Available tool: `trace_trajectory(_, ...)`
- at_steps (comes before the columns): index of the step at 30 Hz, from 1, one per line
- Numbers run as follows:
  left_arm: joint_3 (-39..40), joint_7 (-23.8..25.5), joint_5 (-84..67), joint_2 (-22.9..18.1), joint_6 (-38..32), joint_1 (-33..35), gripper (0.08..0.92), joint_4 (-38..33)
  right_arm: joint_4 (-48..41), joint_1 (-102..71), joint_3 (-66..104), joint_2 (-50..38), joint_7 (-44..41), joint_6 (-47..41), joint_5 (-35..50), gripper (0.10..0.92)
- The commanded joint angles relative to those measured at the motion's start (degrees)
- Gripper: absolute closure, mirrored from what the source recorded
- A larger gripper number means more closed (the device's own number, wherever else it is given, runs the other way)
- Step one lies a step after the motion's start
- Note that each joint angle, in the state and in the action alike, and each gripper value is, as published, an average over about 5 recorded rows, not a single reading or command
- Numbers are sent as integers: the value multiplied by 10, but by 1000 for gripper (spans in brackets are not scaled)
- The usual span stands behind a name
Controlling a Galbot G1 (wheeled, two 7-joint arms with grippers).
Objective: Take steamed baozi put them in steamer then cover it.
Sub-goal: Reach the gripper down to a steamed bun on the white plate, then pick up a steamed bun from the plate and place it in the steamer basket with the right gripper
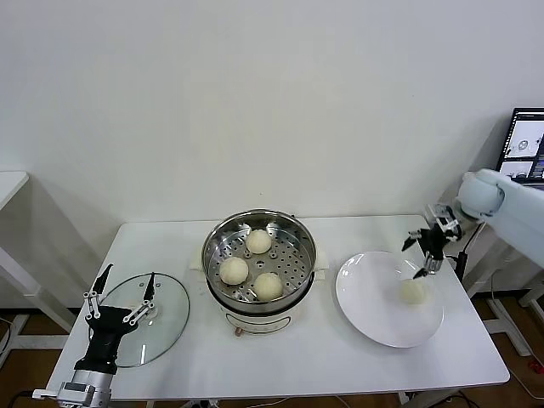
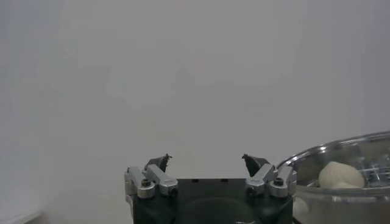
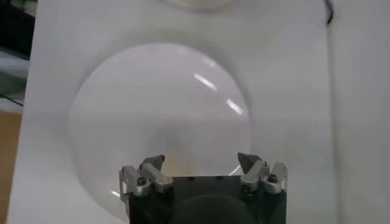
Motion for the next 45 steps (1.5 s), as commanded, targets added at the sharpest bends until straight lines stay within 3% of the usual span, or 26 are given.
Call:
trace_trajectory(1,-1,0,0,-1,-1,2,177,0,-25,-65,14,-5,16,-23,-16,203)
trace_trajectory(22,-7,0,0,0,-5,4,177,7,-70,-96,39,31,39,-17,-33,208)
trace_trajectory(36,-9,-1,-1,0,-5,3,177,6,-50,-82,40,24,37,-15,-28,346)
trace_trajectory(45,-3,-2,-3,6,0,-1,177,-5,6,96,-49,26,-48,-14,46,383)
